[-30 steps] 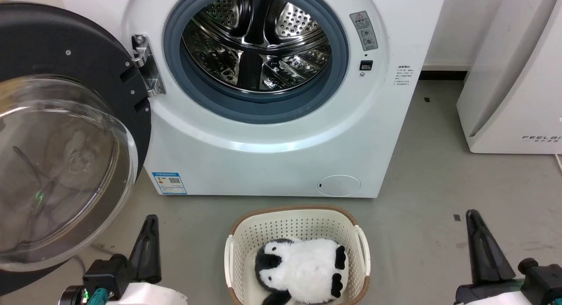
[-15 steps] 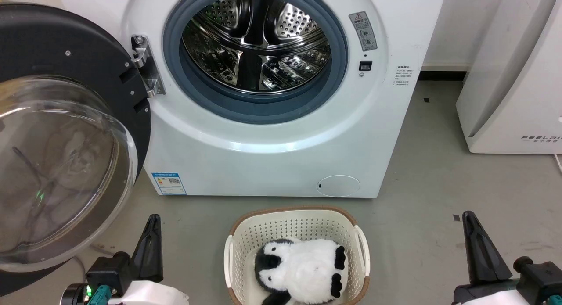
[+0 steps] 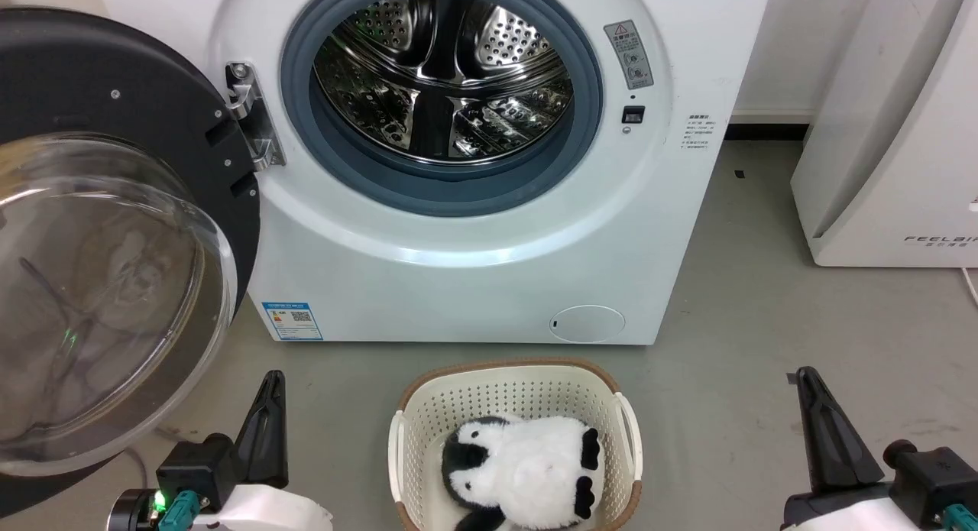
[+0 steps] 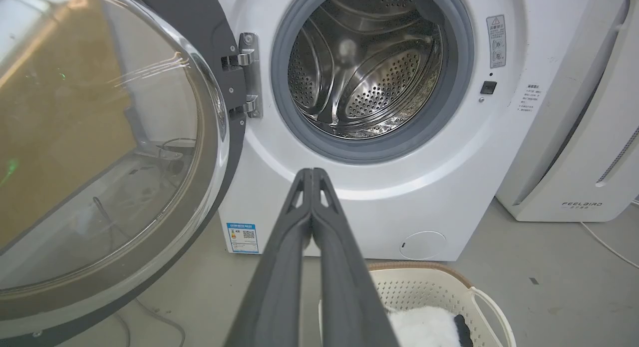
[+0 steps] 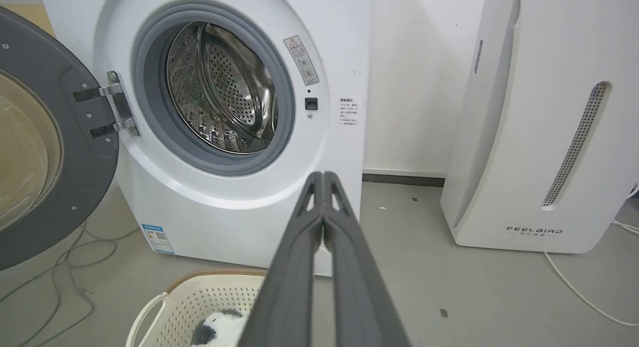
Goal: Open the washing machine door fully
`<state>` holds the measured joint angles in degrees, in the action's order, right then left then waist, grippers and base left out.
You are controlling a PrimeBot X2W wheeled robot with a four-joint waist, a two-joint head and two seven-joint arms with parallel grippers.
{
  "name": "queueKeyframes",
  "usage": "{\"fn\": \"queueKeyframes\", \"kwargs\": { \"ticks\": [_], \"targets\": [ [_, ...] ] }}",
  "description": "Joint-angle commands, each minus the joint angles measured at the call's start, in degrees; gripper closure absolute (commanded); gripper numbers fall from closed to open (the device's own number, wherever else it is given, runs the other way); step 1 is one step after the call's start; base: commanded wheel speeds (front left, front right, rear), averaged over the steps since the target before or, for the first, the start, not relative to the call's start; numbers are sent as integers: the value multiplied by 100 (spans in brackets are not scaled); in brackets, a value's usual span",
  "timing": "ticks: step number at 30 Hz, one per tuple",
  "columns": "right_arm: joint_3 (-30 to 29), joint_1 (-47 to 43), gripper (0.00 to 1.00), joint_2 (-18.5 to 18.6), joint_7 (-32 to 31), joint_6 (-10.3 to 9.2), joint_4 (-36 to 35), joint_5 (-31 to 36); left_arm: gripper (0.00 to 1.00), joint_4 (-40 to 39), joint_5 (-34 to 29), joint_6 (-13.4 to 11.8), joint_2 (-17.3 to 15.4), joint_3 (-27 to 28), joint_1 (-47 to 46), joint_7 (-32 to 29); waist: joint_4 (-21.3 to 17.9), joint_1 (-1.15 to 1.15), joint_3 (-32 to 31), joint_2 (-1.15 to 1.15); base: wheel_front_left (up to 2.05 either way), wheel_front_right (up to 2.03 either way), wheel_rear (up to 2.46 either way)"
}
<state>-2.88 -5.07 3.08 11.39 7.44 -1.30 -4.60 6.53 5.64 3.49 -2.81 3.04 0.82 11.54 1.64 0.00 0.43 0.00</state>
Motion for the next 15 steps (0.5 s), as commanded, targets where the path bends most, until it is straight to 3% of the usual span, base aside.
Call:
{"fn": "queueKeyframes", "kwargs": {
  "ticks": [1,15],
  "targets": [
    [17,82,100,-5,-27,1,14,35,100,-34,-44,-33,-2,-4,-20,-46,-2,0,0,0,0,0,0],
    [57,145,100,-7,-191,2,31,98,100,-126,-121,-80,-3,-48,-29,-210,-26,0,-7,0,0,0,0]
  ]
}}
